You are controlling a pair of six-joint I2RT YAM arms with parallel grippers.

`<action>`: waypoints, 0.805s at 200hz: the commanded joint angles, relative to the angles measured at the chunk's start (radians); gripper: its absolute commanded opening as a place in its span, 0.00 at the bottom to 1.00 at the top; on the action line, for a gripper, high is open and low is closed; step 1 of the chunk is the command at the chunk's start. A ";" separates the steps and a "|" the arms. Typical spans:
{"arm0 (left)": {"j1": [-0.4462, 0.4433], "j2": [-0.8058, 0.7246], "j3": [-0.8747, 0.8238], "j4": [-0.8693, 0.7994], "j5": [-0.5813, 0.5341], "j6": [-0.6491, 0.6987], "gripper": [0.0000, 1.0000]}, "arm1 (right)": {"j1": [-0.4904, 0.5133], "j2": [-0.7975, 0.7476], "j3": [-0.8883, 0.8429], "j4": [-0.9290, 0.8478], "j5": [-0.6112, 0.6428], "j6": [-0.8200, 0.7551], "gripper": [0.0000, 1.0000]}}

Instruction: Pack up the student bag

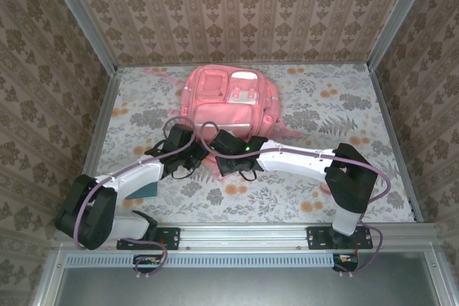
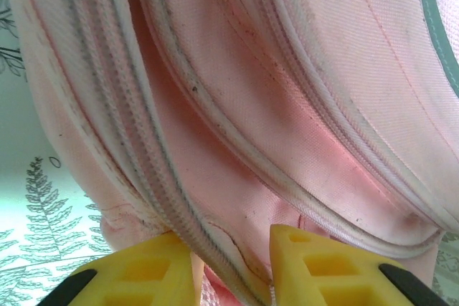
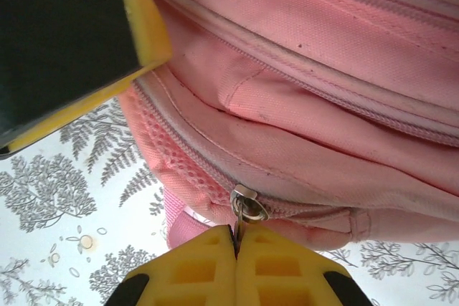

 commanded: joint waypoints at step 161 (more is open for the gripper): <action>0.186 -0.242 -0.015 -0.250 -0.014 0.169 0.00 | -0.340 -0.136 -0.189 -0.047 0.219 -0.156 0.00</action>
